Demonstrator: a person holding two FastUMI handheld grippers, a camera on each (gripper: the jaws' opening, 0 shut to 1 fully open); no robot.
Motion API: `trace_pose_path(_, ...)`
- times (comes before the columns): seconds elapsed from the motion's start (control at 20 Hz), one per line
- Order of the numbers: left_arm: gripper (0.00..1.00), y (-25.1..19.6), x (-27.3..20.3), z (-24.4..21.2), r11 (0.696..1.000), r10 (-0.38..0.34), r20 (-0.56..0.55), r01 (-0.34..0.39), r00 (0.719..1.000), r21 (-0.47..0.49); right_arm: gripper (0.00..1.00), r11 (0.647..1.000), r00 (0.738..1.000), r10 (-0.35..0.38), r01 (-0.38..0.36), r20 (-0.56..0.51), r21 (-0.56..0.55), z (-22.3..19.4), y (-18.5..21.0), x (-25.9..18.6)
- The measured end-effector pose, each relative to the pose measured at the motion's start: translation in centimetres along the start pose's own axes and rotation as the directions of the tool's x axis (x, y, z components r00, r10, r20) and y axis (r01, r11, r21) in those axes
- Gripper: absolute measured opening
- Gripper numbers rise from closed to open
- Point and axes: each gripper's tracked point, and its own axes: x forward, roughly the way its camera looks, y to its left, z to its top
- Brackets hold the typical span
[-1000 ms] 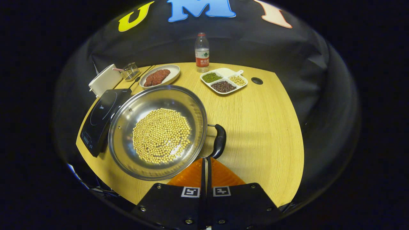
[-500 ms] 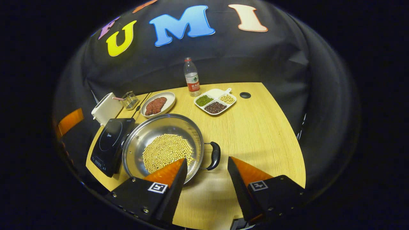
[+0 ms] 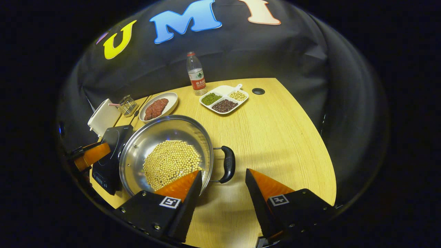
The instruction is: First push the handle of the pot to place it horizontally, then grasp the pot with both hands and set it on the induction cooktop.
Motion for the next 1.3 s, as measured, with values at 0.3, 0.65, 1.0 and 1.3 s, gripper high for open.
trace_pose_path(0.3,0.96,1.3,4.8,-2.6,0.999,-0.002,-0.088,0.005,0.996,0.039,0.78,1.000,0.999,-0.025,0.024,-0.035,-0.006,-0.2,0.1,3.0)
trace_pose_path(0.65,0.96,2.2,8.2,-4.6,0.997,-0.009,-0.157,0.021,0.988,0.074,0.77,0.999,0.996,-0.048,0.050,-0.077,0.018,-0.7,0.0,6.0)
trace_pose_path(1.0,0.74,1.9,8.5,-5.3,0.993,-0.031,-0.189,0.052,0.982,0.110,0.62,0.999,0.996,-0.041,0.042,-0.084,0.005,-0.2,0.2,7.4)
trace_pose_path(1.3,0.64,2.0,8.8,-5.1,0.994,-0.030,-0.197,0.051,0.980,0.100,0.55,0.999,0.995,-0.041,0.042,-0.089,0.003,-0.3,0.3,7.4)
